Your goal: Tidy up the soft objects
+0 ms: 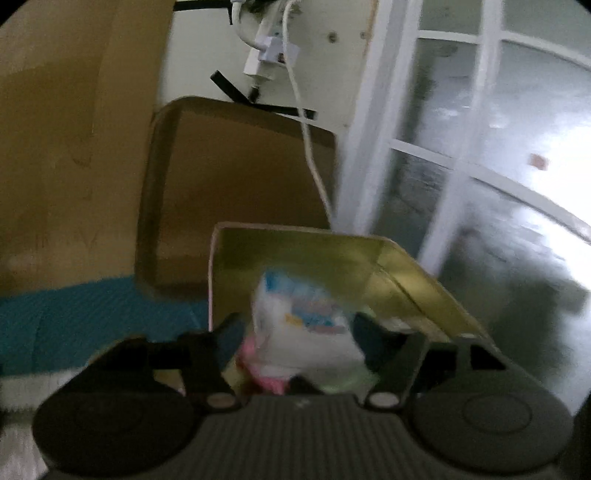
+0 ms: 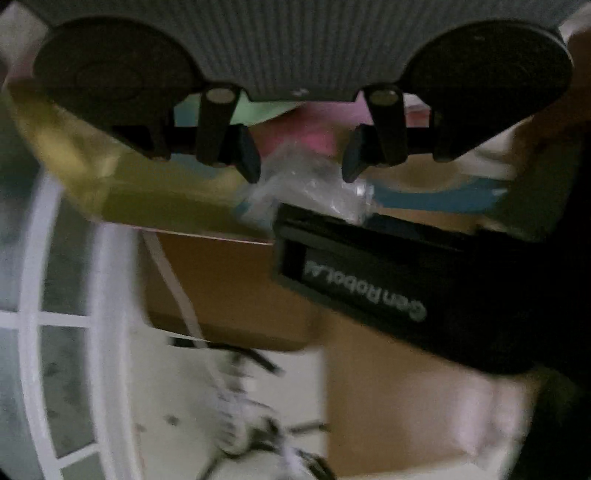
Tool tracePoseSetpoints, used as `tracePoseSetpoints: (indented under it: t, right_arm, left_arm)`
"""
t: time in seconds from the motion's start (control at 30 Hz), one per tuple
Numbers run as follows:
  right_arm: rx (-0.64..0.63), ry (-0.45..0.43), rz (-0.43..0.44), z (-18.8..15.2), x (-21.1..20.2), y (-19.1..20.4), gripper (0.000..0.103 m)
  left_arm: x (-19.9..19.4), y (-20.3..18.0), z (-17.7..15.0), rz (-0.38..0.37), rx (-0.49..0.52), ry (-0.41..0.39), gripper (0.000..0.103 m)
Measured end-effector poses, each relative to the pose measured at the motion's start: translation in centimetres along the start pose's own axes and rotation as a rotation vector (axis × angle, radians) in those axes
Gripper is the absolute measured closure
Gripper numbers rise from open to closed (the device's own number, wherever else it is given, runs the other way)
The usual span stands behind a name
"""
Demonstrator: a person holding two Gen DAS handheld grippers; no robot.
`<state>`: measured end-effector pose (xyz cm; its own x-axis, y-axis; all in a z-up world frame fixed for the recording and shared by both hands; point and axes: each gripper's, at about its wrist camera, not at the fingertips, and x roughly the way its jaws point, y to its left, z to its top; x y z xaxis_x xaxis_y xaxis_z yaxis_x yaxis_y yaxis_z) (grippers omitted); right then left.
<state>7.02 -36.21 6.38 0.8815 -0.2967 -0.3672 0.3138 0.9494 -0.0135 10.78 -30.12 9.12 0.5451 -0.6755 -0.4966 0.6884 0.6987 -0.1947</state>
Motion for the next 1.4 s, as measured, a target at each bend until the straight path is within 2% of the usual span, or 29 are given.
tracePoseSetpoints:
  t: [0.07, 0.1, 0.17, 0.23, 0.33, 0.5, 0.63, 0.73, 0.8, 0.9, 0.97, 1.03, 1.07, 1.13, 1.2, 1.33, 1.4]
  right_arm:
    - [0.009, 0.07, -0.083, 0.0, 3.0, -1.0, 0.051]
    - [0.04, 0.085, -0.081, -0.1, 3.4, -1.7, 0.051]
    - [0.118, 0.045, -0.038, -0.7, 2.2, -2.9, 0.051]
    - [0.134, 0.011, -0.045, -1.4, 0.5, -3.1, 0.051]
    - [0.179, -0.03, -0.037, -2.7, -2.4, -3.0, 0.051]
    - [0.201, -0.078, -0.016, -3.7, -6.2, -1.5, 0.051]
    - [0.128, -0.072, 0.134, -3.4, -7.8, 1.8, 0.051]
    - [0.065, -0.02, 0.307, -2.9, -7.3, 5.2, 0.052]
    - [0.048, 0.033, 0.41, -2.1, -5.7, 7.4, 0.054]
    - [0.05, 0.106, 0.521, -0.2, -1.8, 11.1, 0.056]
    - [0.063, 0.151, 0.557, 1.5, 1.9, 13.8, 0.056]
    - [0.077, 0.211, 0.553, 2.8, 6.1, 16.4, 0.058]
    - [0.079, 0.25, 0.56, 3.3, 8.4, 17.7, 0.062]
    - [0.082, 0.328, 0.564, 3.8, 12.8, 20.4, 0.066]
    - [0.109, 0.392, 0.567, 3.6, 15.5, 22.2, 0.068]
    - [0.197, 0.453, 0.6, 3.6, 19.0, 24.3, 0.069]
    - [0.191, 0.485, 0.602, 3.5, 20.0, 25.4, 0.067]
  left_arm:
    - [2.8, -0.5, 0.8, 0.067, 0.002, -0.027, 0.031]
    - [3.8, -0.6, 0.9, 0.105, 0.002, -0.03, 0.031]
    - [4.7, -0.3, 0.9, 0.146, -0.032, -0.008, 0.031]
    - [4.0, 0.0, 0.3, 0.106, -0.061, -0.015, 0.031]
    - [1.9, -0.2, -1.0, 0.111, -0.027, -0.049, 0.031]
    - [-2.8, -0.1, -3.7, 0.075, -0.011, -0.068, 0.031]
    - [-6.6, 2.0, -6.6, 0.127, -0.008, -0.045, 0.031]
    - [-10.0, 5.3, -9.9, 0.244, -0.025, -0.013, 0.031]
    - [-11.8, 7.4, -11.6, 0.339, -0.029, 0.005, 0.031]
    - [-13.7, 11.2, -13.7, 0.481, -0.049, 0.037, 0.031]
    - [-14.6, 13.2, -14.5, 0.542, -0.072, 0.043, 0.034]
    - [-15.1, 14.7, -15.4, 0.57, -0.093, 0.038, 0.036]
    - [-15.2, 15.4, -15.6, 0.547, -0.136, 0.049, 0.036]
    - [-15.9, 16.6, -15.6, 0.479, -0.208, 0.006, 0.036]
    - [-16.1, 17.3, -15.6, 0.459, -0.246, -0.003, 0.036]
    - [-16.5, 17.4, -15.7, 0.437, -0.243, -0.011, 0.036]
    - [-16.3, 17.1, -15.7, 0.425, -0.231, -0.009, 0.036]
